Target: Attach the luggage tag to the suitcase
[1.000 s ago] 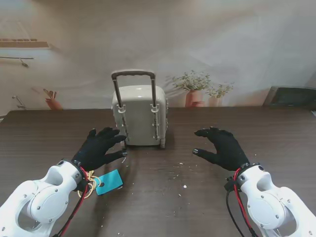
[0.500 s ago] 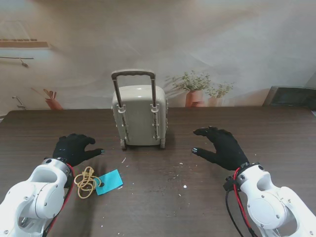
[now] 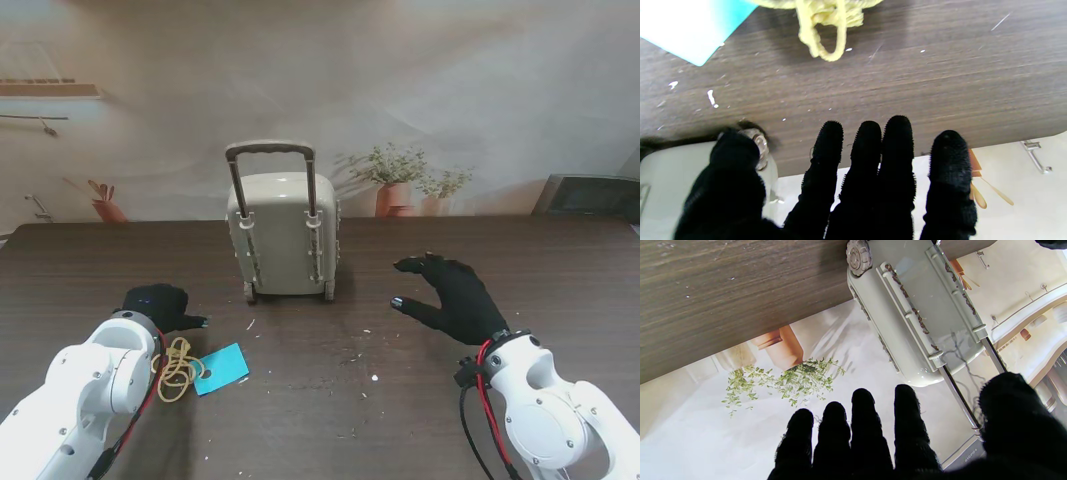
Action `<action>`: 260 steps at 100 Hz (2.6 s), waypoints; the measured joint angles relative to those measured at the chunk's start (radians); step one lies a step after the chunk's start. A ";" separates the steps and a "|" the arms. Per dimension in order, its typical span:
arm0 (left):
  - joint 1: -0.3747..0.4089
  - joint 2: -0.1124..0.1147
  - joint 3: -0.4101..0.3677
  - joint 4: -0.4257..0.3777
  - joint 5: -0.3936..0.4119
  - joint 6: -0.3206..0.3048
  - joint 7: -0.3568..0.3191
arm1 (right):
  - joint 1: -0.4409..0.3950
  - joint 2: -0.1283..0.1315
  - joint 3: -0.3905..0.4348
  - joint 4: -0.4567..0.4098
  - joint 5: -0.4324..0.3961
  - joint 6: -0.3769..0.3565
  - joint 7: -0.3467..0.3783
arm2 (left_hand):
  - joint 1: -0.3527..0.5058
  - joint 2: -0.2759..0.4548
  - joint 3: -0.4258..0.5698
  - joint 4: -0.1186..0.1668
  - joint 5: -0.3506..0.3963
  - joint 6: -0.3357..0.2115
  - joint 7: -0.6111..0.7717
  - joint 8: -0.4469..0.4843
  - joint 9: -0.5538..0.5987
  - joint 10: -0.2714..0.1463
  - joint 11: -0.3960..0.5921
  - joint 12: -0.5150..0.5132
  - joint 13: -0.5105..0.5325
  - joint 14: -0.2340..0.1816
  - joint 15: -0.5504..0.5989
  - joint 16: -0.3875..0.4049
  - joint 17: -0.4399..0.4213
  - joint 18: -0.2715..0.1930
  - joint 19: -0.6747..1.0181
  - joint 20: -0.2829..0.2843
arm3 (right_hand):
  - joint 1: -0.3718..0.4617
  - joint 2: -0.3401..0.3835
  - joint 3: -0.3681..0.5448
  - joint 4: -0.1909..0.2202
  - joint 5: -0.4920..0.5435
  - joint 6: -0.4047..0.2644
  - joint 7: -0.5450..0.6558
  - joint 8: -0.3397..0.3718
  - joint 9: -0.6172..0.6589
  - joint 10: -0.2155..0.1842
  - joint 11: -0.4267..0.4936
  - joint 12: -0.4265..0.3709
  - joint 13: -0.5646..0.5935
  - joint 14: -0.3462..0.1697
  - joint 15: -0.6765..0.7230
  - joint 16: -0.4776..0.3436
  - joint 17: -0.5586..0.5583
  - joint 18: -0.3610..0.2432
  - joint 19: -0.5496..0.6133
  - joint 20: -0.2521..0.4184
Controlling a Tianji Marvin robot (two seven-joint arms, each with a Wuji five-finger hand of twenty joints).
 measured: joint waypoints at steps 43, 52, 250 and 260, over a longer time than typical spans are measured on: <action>-0.034 0.010 0.055 0.108 0.027 0.048 -0.030 | -0.006 -0.002 0.003 -0.010 0.007 -0.005 -0.005 | -0.001 -0.011 0.033 0.000 -0.001 0.000 0.077 0.015 0.022 -0.010 0.043 0.023 0.071 0.138 -0.154 0.862 0.022 -0.001 0.039 0.000 | 0.000 0.000 0.000 0.000 0.003 0.000 0.000 0.000 0.000 0.000 0.000 0.000 0.001 0.008 0.000 0.000 0.000 0.000 0.011 -0.011; -0.044 0.011 0.068 0.131 0.029 0.056 -0.040 | -0.008 -0.002 0.004 -0.012 0.013 -0.006 -0.006 | -0.001 -0.011 0.033 0.000 -0.001 0.000 0.078 0.015 0.017 -0.010 0.044 0.024 0.071 0.138 -0.156 0.862 0.022 -0.002 0.040 0.000 | 0.000 0.000 0.000 0.000 0.003 0.000 0.000 0.000 0.000 0.000 0.000 0.000 0.001 0.008 0.000 0.000 0.000 0.000 0.011 -0.011; 0.193 -0.044 -0.088 -0.257 -0.183 -0.053 0.366 | -0.032 -0.013 -0.041 -0.076 0.112 -0.010 -0.043 | 0.361 -0.033 0.097 -0.150 -0.121 -0.023 0.458 0.202 0.067 -0.047 0.246 0.155 0.062 -0.004 0.176 1.086 0.013 -0.047 0.209 0.098 | 0.002 -0.022 0.000 0.000 0.128 0.058 -0.003 0.003 0.154 0.033 0.107 0.077 0.235 0.143 0.080 0.053 0.121 0.112 0.183 -0.025; 0.209 -0.047 -0.090 -0.285 -0.216 -0.064 0.382 | -0.031 -0.014 -0.045 -0.076 0.112 -0.011 -0.044 | 0.396 -0.009 0.058 -0.150 -0.150 -0.023 0.476 0.240 0.047 -0.047 0.269 0.173 0.036 -0.018 0.212 1.113 -0.002 -0.047 0.221 0.112 | 0.002 -0.022 0.000 0.000 0.128 0.062 -0.003 0.003 0.154 0.033 0.120 0.088 0.235 0.143 0.080 0.060 0.121 0.112 0.184 -0.025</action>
